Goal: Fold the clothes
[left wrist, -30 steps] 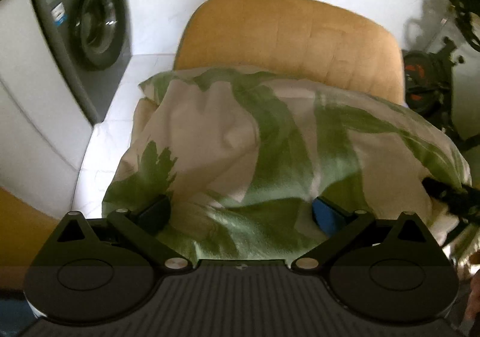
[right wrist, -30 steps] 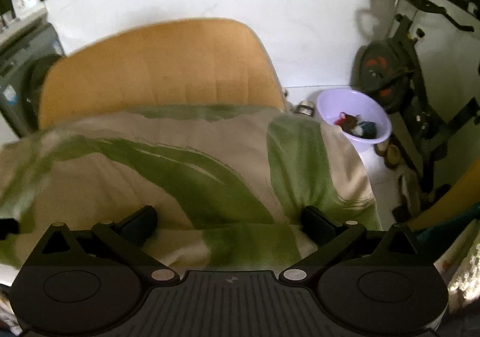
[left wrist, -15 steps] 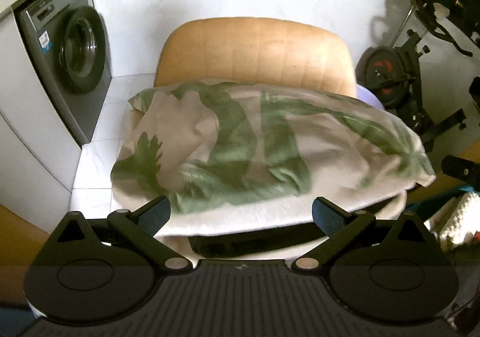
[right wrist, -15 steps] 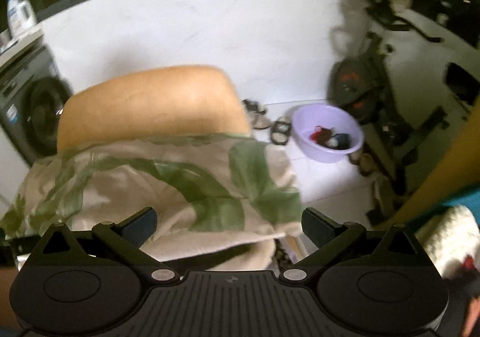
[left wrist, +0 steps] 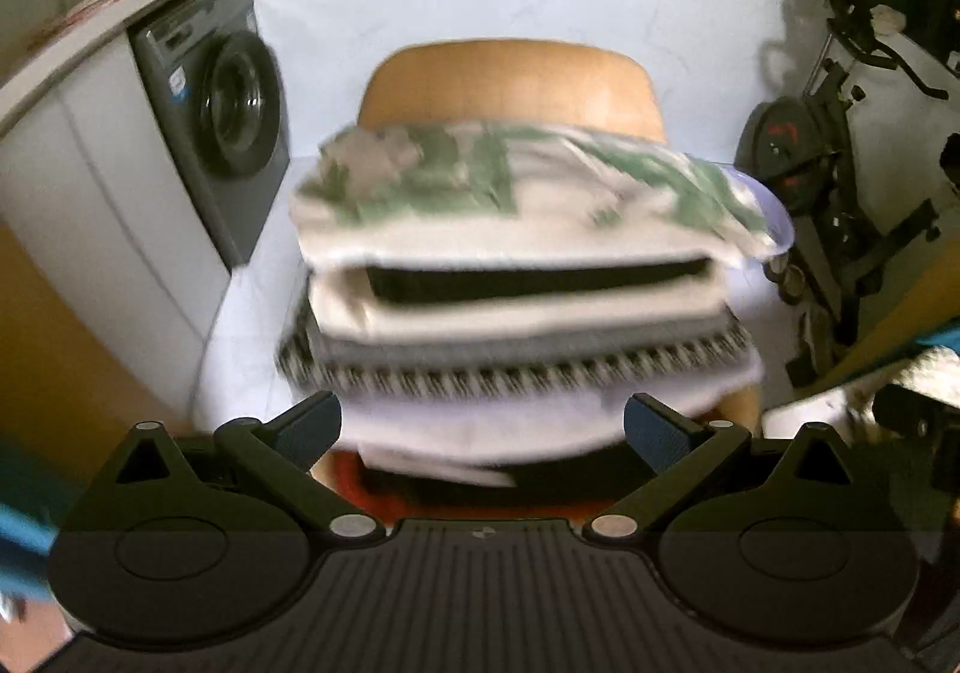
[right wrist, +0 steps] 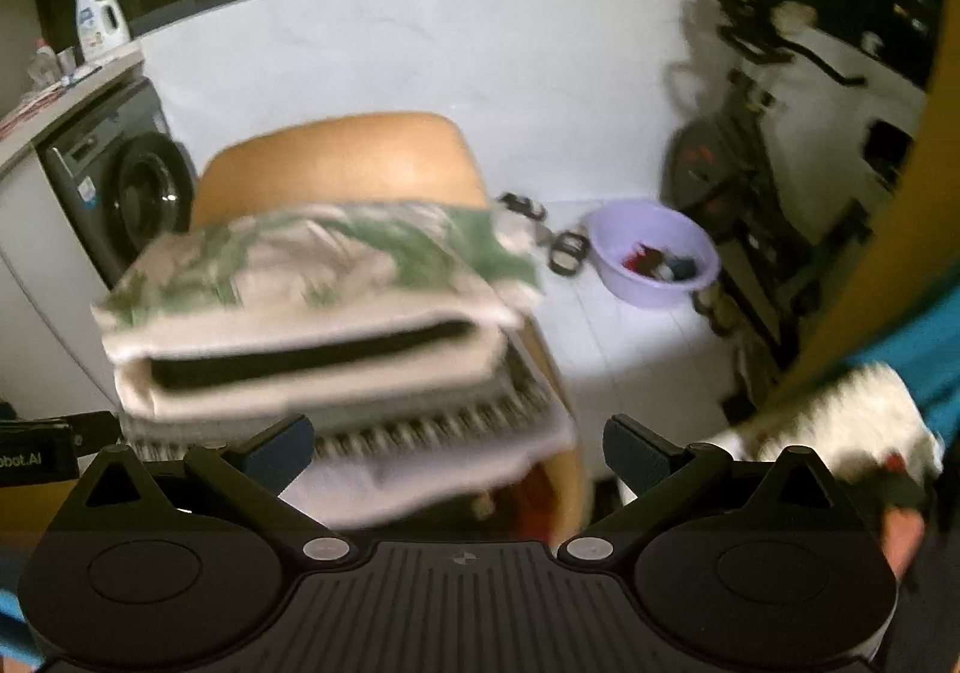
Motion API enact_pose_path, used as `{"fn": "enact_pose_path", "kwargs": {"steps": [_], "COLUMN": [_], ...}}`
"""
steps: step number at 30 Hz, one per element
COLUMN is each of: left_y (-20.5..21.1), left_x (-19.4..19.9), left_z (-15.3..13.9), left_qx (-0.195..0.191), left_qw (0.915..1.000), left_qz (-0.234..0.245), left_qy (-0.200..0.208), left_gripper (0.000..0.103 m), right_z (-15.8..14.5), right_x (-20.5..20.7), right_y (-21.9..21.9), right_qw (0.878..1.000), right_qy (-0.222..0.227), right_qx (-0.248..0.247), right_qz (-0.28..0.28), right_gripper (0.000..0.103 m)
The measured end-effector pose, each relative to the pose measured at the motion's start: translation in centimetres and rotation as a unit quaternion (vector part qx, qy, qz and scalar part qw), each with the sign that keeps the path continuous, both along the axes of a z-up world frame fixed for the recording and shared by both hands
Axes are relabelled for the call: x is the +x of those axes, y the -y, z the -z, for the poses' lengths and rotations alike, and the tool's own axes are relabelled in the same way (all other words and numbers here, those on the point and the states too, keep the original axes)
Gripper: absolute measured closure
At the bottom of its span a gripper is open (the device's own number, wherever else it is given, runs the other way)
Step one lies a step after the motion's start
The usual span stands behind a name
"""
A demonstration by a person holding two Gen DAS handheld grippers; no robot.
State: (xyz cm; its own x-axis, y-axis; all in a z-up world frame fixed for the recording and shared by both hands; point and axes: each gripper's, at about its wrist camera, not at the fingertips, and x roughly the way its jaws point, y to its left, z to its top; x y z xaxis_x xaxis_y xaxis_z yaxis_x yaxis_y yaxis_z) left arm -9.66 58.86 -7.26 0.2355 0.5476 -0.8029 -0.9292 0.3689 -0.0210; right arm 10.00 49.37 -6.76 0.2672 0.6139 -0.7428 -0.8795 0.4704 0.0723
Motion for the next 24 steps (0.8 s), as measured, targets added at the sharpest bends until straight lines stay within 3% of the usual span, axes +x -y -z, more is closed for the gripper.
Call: {"fn": "enact_pose_path", "kwargs": {"steps": [6,11,16,24], "left_y": [11.1,17.6,20.4,23.0], "left_x": [1.8,0.4,-0.5,-0.5], "left_z": [1.0,1.1,0.2,-1.2], "left_qx": [-0.014,-0.036,-0.038,0.001], "left_qw": [0.9997,0.9991,0.9990,0.9995], "left_qz": [0.015,0.002,-0.019,-0.019], "left_qy": [-0.014,-0.022,-0.010,-0.027], "left_gripper": [0.000,0.000,0.000,0.000], "right_z": [0.5,1.0,0.7,0.1], "right_x": [0.2,-0.2,-0.7,-1.7], "right_y": [12.0,17.6,21.5,25.9], "right_qw": [1.000,1.000,0.999,0.999], "right_qy": [0.001,-0.006,-0.019,-0.026], "right_qx": [-0.001,-0.001,-0.002,0.000], "right_qz": [0.025,0.027,0.026,0.027], "right_gripper": [0.001,0.001,0.001,0.001]}}
